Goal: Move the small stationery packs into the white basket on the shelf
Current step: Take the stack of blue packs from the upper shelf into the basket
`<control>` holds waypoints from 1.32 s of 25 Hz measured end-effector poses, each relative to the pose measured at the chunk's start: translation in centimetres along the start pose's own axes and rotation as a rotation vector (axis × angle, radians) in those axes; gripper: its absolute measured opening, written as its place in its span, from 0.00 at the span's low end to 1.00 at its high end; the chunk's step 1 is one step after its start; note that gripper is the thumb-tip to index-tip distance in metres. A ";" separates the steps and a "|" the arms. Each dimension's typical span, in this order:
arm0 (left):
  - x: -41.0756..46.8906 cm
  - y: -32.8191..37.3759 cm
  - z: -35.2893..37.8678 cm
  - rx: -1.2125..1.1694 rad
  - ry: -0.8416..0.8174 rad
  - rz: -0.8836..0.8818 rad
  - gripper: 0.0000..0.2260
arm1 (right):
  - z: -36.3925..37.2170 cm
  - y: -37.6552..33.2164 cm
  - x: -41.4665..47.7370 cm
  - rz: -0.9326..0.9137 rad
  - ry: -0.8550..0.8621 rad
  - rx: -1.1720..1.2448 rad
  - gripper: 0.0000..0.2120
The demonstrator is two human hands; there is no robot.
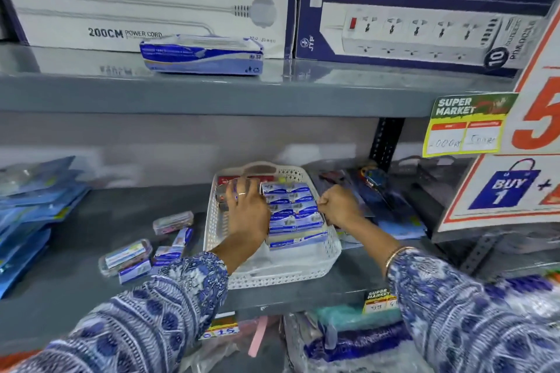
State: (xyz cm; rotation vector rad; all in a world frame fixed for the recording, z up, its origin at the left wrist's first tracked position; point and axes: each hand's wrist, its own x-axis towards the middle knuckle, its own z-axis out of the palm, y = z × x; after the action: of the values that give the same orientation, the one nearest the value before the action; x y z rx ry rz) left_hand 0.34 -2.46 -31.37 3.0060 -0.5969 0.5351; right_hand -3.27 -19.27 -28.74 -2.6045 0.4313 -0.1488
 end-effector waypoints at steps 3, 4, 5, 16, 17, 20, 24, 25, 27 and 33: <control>0.5 0.3 2.3 -0.027 -0.086 0.001 0.11 | 1.8 0.4 0.4 0.010 -0.003 -0.125 0.07; 0.5 0.4 2.8 -0.051 -0.117 -0.006 0.09 | 2.2 0.4 0.4 0.021 -0.011 -0.172 0.09; 0.5 0.6 3.4 -0.070 -0.137 -0.011 0.07 | 2.5 0.4 0.4 0.031 -0.033 -0.235 0.11; 0.3 0.9 6.9 -0.201 -0.322 -0.088 0.05 | 5.1 -0.8 0.9 0.100 -0.254 -0.506 0.18; 0.4 0.9 7.0 -0.200 -0.337 -0.087 0.06 | 5.0 -0.9 0.9 0.110 -0.264 -0.502 0.18; 0.7 0.8 7.2 -0.216 -0.359 -0.100 0.07 | 4.8 -0.8 1.0 0.131 -0.288 -0.472 0.18; 0.8 0.3 7.5 -0.217 -0.399 -0.116 0.09 | 4.0 -0.8 1.1 0.125 -0.276 -0.426 0.19; 0.8 0.2 7.3 -0.218 -0.414 -0.123 0.10 | 3.5 -0.8 1.0 0.122 -0.255 -0.420 0.19; 0.8 -0.1 6.6 -0.238 -0.424 -0.134 0.11 | 2.3 -1.0 0.9 0.115 -0.213 -0.402 0.19; 1.3 -1.9 1.2 -0.371 -0.170 -0.098 0.09 | -2.4 -3.5 0.0 0.063 -0.153 -0.239 0.12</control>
State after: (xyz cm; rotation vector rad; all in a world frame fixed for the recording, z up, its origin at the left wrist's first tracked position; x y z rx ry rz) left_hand 2.62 -1.29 -31.97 2.7219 -0.4895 0.1431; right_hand -2.75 -17.45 -24.95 -2.8053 0.5025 0.1312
